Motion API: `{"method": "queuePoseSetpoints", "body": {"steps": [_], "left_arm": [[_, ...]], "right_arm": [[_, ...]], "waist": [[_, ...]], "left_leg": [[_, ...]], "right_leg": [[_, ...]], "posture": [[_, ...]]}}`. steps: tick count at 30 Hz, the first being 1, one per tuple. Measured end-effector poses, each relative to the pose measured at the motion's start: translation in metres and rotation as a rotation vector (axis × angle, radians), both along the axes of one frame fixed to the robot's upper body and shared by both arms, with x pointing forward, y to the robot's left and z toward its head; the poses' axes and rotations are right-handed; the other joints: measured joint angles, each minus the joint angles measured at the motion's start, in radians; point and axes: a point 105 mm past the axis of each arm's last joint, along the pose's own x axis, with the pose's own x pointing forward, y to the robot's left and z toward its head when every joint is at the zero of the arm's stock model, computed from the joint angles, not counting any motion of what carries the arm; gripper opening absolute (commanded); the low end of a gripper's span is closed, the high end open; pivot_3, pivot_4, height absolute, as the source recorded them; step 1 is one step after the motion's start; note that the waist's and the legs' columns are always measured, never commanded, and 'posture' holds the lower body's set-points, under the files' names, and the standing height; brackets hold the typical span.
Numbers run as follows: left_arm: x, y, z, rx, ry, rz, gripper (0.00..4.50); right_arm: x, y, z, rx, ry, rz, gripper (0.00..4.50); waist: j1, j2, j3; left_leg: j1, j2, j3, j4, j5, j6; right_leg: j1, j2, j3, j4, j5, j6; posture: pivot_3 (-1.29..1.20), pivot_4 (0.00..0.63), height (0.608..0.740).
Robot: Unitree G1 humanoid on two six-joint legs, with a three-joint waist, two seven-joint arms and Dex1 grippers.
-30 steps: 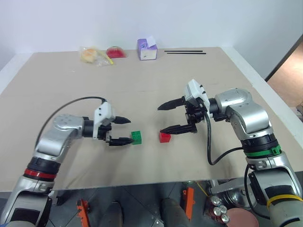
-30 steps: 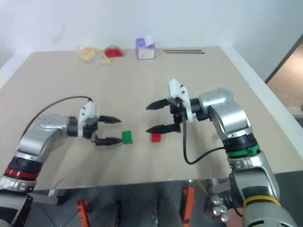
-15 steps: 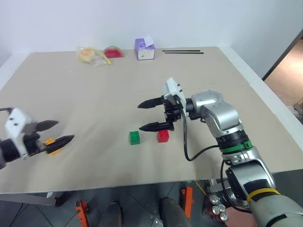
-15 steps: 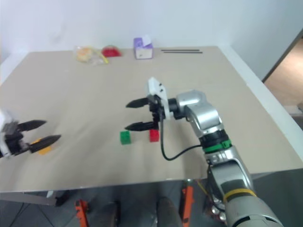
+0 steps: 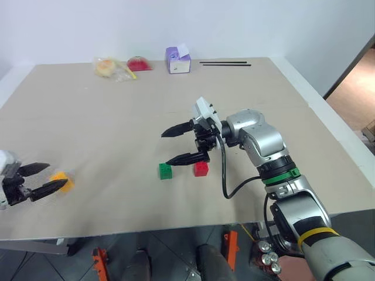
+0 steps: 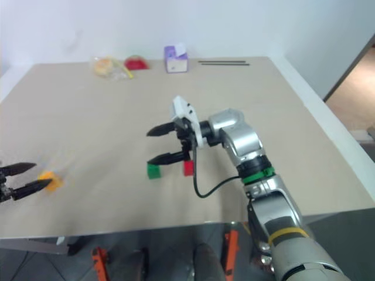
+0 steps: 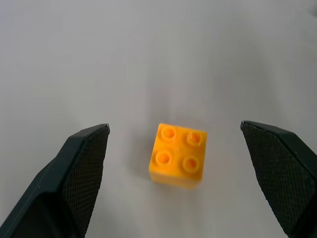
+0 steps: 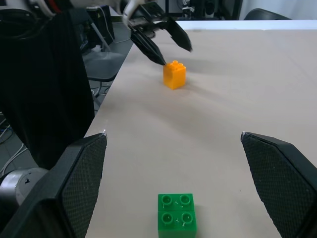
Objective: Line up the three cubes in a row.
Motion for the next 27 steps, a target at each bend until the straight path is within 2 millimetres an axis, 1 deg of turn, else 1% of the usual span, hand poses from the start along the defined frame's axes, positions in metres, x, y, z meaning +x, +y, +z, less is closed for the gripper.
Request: {"method": "queuePoseSetpoints", "body": {"steps": [2,5,8,9,12,16,21,24,27], "left_arm": [[0.001,-0.001,-0.001,-0.001,0.006,-0.012,4.40],[0.004,-0.002,-0.009,0.008,0.042,-0.037,4.40],[0.002,0.001,-0.017,0.022,0.072,-0.038,4.40],[0.001,0.004,-0.021,0.035,0.090,-0.036,4.40],[-0.004,0.008,-0.028,0.058,0.123,-0.031,4.40],[-0.006,0.013,-0.031,0.072,0.134,-0.016,4.40],[-0.006,0.015,-0.030,0.081,0.129,-0.016,4.40],[-0.005,0.015,-0.030,0.082,0.125,-0.013,3.59],[-0.004,0.015,-0.029,0.083,0.121,-0.012,2.61]], "right_arm": [[0.000,0.000,0.001,-0.001,-0.003,0.001,4.50],[-0.001,-0.001,0.001,-0.005,-0.002,-0.001,4.50],[-0.001,-0.003,0.003,-0.012,-0.009,-0.008,4.50],[-0.001,-0.003,0.004,-0.014,-0.014,-0.009,4.50],[-0.003,-0.003,0.005,-0.015,-0.018,-0.009,4.50],[-0.004,-0.003,0.007,-0.016,-0.022,-0.006,4.50],[-0.004,-0.003,0.006,-0.018,-0.020,-0.009,4.50],[-0.004,-0.003,0.006,-0.018,-0.020,-0.009,4.50],[-0.004,-0.003,0.006,-0.018,-0.020,-0.009,4.50]], "waist": [[0.000,0.000,0.000],[-0.001,0.000,0.000],[-0.001,0.000,0.000],[-0.001,0.000,0.000],[-0.002,0.000,0.000],[-0.002,0.000,0.000],[-0.002,0.000,0.000],[-0.002,0.000,0.000],[-0.002,0.000,0.000]], "left_leg": [[-0.001,0.001,0.000,0.000,0.000,0.000],[-0.002,0.003,0.000,-0.001,0.000,0.000],[-0.002,0.007,0.000,-0.001,0.000,0.000],[-0.002,0.008,0.000,-0.001,0.000,0.000],[-0.002,0.008,0.000,-0.001,0.000,0.000],[-0.002,0.008,0.000,-0.001,0.000,0.000],[-0.002,0.008,0.000,-0.001,0.000,0.000],[-0.002,0.008,0.000,-0.001,0.000,0.000],[-0.002,0.008,0.000,-0.001,0.000,0.000]], "right_leg": [[-0.002,0.002,0.000,0.001,0.000,0.000],[-0.007,0.004,0.000,0.009,-0.001,0.000],[-0.008,0.009,0.000,0.010,-0.002,-0.004],[-0.009,0.010,0.000,0.010,-0.004,-0.007],[-0.009,0.010,0.001,0.011,-0.004,-0.008],[-0.009,0.010,0.001,0.011,-0.004,-0.008],[-0.009,0.010,0.001,0.011,-0.004,-0.008],[-0.009,0.010,0.001,0.011,-0.004,-0.008],[-0.009,0.010,0.001,0.011,-0.004,-0.008]], "posture": [[0.00,0.150,0.740],[0.00,0.150,0.740],[0.00,0.150,0.740],[0.00,0.150,0.740],[0.00,0.150,0.740],[0.00,0.150,0.740],[0.00,0.150,0.740],[0.00,0.150,0.740],[0.00,0.150,0.740]]}}
